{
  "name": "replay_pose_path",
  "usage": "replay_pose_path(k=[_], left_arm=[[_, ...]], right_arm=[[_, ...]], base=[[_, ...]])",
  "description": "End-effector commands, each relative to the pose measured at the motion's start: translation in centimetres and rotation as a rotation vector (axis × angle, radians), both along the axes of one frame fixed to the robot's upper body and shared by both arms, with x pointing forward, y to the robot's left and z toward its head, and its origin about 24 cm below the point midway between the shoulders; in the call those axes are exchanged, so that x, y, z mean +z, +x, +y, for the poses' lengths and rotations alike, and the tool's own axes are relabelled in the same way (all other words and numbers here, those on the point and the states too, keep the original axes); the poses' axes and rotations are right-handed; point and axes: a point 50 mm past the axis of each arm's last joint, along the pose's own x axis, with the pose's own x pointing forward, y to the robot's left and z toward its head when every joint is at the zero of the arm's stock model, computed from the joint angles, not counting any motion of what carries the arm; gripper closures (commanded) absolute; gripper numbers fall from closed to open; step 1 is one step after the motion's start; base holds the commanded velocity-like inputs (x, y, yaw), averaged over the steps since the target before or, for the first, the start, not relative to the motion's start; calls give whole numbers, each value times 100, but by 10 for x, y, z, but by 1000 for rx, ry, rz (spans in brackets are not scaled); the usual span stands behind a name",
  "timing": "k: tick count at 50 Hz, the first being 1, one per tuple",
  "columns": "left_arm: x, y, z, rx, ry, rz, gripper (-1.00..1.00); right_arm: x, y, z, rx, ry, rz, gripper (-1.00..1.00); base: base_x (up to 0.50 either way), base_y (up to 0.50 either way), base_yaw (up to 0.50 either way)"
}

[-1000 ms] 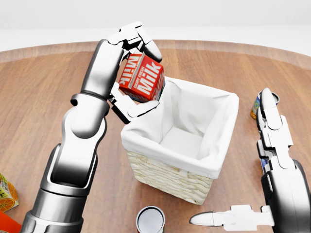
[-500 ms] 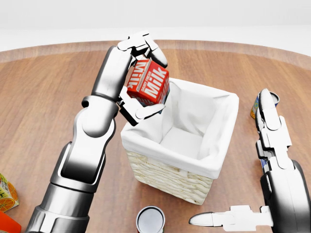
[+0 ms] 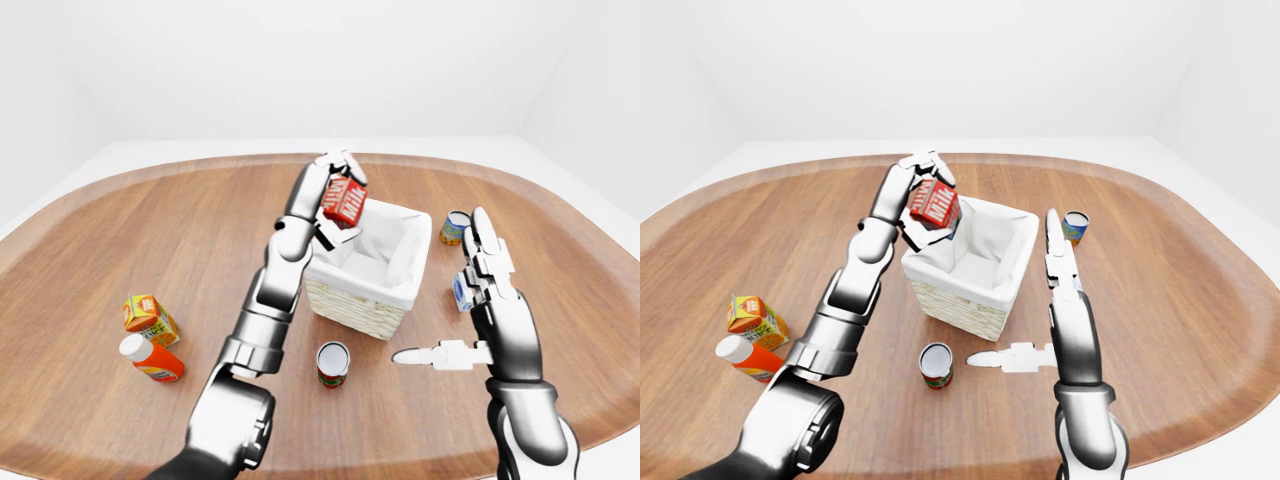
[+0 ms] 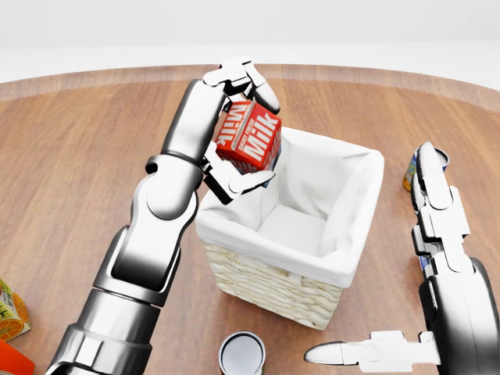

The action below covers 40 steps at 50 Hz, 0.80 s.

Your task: Pick the milk and place it in the basket.

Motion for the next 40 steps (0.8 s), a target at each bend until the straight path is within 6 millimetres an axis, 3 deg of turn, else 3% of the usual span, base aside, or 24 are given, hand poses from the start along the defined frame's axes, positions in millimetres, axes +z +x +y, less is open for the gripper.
replay_pose_path(k=[1, 40], left_arm=[[10, -2, -5, -4, -18, -41, 100], [-7, 12, -25, -23, 13, 7, 100]], right_arm=[[0, 0, 0, 0, 0, -1, -100], [0, -1, 0, 4, 2, 0, -100]], base=[[0, 0, 0], [0, 0, 0]])
